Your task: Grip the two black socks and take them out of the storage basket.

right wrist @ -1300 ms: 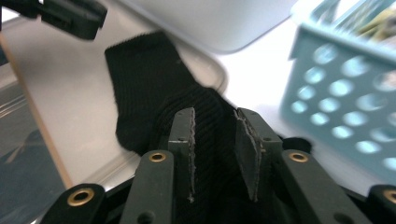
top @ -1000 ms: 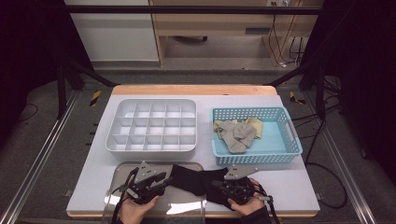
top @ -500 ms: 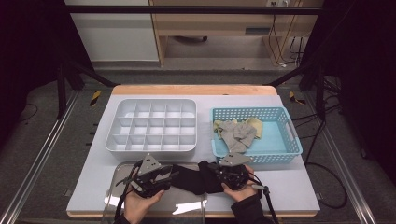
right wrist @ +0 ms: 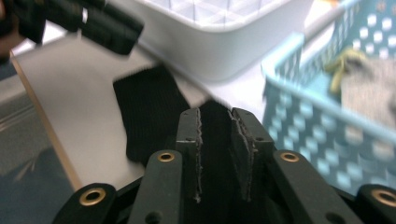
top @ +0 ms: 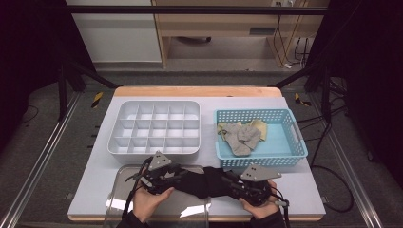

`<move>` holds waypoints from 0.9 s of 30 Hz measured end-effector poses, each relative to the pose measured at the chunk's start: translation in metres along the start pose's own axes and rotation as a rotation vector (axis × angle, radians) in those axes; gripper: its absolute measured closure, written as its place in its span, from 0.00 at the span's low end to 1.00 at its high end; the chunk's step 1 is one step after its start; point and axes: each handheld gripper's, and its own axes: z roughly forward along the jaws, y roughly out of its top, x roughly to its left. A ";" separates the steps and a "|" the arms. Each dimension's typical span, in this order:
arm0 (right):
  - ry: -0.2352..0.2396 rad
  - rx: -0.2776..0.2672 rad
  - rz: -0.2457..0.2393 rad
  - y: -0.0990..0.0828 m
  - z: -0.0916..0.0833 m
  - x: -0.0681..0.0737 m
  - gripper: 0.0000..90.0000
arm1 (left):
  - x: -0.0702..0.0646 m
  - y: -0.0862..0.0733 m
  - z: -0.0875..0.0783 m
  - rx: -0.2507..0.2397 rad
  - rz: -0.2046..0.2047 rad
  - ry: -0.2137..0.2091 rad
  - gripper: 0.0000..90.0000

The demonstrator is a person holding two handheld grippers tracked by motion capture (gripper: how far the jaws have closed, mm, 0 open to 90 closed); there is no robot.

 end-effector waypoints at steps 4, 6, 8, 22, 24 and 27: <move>-0.021 0.028 0.060 -0.016 -0.006 -0.008 0.78 | -0.007 0.007 0.009 -0.002 0.013 -0.006 0.63; -0.009 0.046 0.091 -0.023 -0.006 -0.011 0.76 | -0.010 0.011 0.015 0.004 0.021 -0.006 0.63; 0.002 0.062 0.101 -0.029 -0.005 -0.011 0.73 | -0.013 0.014 0.021 0.006 0.024 -0.005 0.61; 0.088 0.144 0.132 -0.042 0.010 -0.007 0.89 | -0.027 0.013 0.076 0.103 0.033 -0.052 0.54; 0.082 0.145 0.134 -0.043 0.010 -0.007 0.87 | -0.027 0.011 0.081 0.124 0.035 -0.051 0.55; 0.075 0.133 0.136 -0.043 0.008 -0.008 0.84 | -0.027 0.008 0.086 0.151 0.046 -0.041 0.63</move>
